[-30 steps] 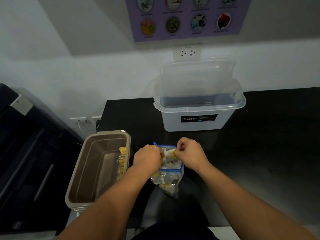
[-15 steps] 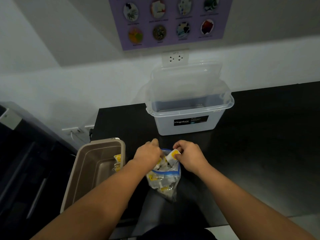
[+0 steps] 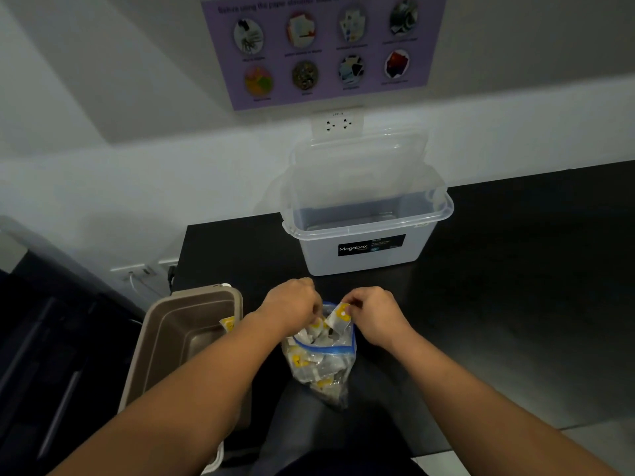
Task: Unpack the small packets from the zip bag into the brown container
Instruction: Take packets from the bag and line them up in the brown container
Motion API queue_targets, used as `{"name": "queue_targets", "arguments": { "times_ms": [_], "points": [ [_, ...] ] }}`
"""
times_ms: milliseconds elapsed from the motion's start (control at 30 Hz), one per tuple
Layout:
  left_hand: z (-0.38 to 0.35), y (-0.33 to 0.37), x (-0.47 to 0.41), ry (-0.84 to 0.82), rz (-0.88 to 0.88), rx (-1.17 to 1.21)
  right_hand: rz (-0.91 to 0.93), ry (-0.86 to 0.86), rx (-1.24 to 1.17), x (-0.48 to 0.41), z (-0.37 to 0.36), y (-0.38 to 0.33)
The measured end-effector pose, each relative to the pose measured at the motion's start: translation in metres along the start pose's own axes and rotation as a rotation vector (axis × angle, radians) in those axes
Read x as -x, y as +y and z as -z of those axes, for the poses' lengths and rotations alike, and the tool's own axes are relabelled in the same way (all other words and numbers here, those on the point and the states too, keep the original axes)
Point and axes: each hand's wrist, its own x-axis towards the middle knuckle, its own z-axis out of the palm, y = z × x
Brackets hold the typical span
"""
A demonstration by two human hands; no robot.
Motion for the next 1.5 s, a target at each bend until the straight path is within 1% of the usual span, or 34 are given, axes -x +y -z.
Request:
{"name": "queue_targets", "arguments": {
  "times_ms": [100, 167, 367, 567, 700, 767, 933, 1067, 1267, 1367, 1500],
  "points": [
    [0.012, -0.003, 0.01, -0.009, 0.028, 0.128, -0.028, 0.011, -0.021, -0.002, 0.001, -0.002],
    [0.019, -0.005, 0.018, 0.023, 0.039, 0.183, -0.038, 0.011, -0.025, -0.001, 0.002, -0.005],
    [0.037, -0.018, 0.053, 0.208, 0.087, 0.348, -0.017, 0.027, 0.022, 0.002, 0.002, -0.015],
    [0.059, -0.045, 0.1, 0.416, 0.119, 0.472, 0.012, 0.087, -0.051, 0.004, 0.002, -0.031],
    [0.068, -0.071, 0.136, 0.459, 0.177, 0.52, 0.084, 0.115, -0.12, 0.01, 0.0, -0.05],
    [0.068, -0.083, 0.153, 0.439, 0.193, 0.499, 0.133, 0.121, -0.157, 0.018, -0.002, -0.064],
    [0.046, -0.103, 0.181, 0.302, 0.179, 0.425, 0.224, 0.115, -0.216, 0.036, -0.02, -0.097],
    [0.017, -0.111, 0.188, 0.13, 0.159, 0.368, 0.245, 0.133, -0.289, 0.048, -0.039, -0.115],
    [-0.025, -0.115, 0.18, -0.087, 0.056, 0.264, 0.26, 0.122, -0.382, 0.064, -0.068, -0.127],
    [-0.039, -0.114, 0.173, -0.116, -0.008, 0.227, 0.268, 0.128, -0.383, 0.068, -0.077, -0.129],
    [-0.049, -0.106, 0.161, -0.086, -0.028, 0.139, 0.265, 0.131, -0.382, 0.073, -0.082, -0.13]
  ]
}}
